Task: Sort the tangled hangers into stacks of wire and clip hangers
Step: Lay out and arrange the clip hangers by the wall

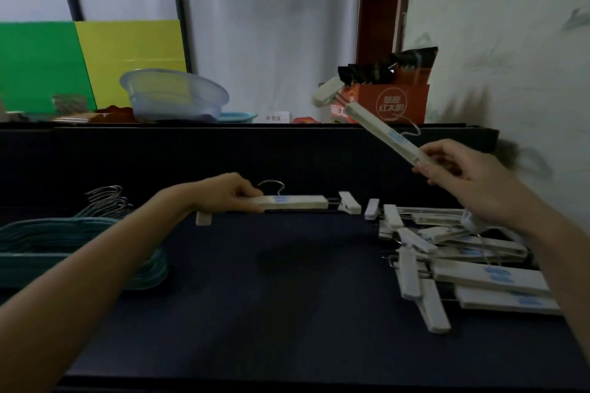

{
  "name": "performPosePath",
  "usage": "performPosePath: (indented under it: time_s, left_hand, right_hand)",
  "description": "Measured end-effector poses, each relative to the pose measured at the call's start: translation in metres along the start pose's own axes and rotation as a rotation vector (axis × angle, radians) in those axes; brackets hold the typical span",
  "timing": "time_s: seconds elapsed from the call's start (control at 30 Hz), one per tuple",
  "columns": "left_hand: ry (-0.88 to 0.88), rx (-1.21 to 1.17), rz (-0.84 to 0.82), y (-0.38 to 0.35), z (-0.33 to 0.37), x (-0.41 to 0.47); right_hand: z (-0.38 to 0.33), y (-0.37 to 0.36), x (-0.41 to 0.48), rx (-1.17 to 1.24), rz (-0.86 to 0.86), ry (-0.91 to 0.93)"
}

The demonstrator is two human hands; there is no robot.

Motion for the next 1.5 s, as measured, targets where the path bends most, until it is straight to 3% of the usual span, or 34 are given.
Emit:
performPosePath:
  time_s: [0.33,0.5,0.67,0.9,1.13,1.5]
  left_hand:
    - [-0.047,0.071,-0.107,-0.046,-0.024,0.011]
    - [0.091,0.054,-0.103,-0.056,-0.047,0.019]
    - [0.018,0.157,-0.196,-0.066,-0.047,0.022]
    - [0.073,0.141,-0.243,-0.06,-0.047,0.016]
    - [0.017,0.191,-0.019,-0.022,-0.041,0.006]
    - [-0.061,0.219,0.072,-0.006,-0.016,-0.009]
  right_hand:
    - [-0.025,-0.046,-0.029,-0.083,-0.319,0.056]
    - [-0.037,-0.072,-0.048,-0.145,-0.462,0.146]
    - [-0.052,-0.107,-0.069,-0.228,-0.581,0.256]
    - [-0.061,-0.155,-0.074,-0.307,-0.571,0.297]
    - [-0.058,-0.185,-0.066,-0.303,-0.598,0.248]
    - [-0.037,-0.193,-0.06,-0.346,-0.504,0.187]
Point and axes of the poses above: each hand's wrist, its own x-axis towards the middle knuckle, its own y-axis out of the back of the hand, z = x × y, the point moved 10 cm from there along x, towards the middle knuckle, and after that the axes turned 15 degrees about z, right-handed, at the moved point
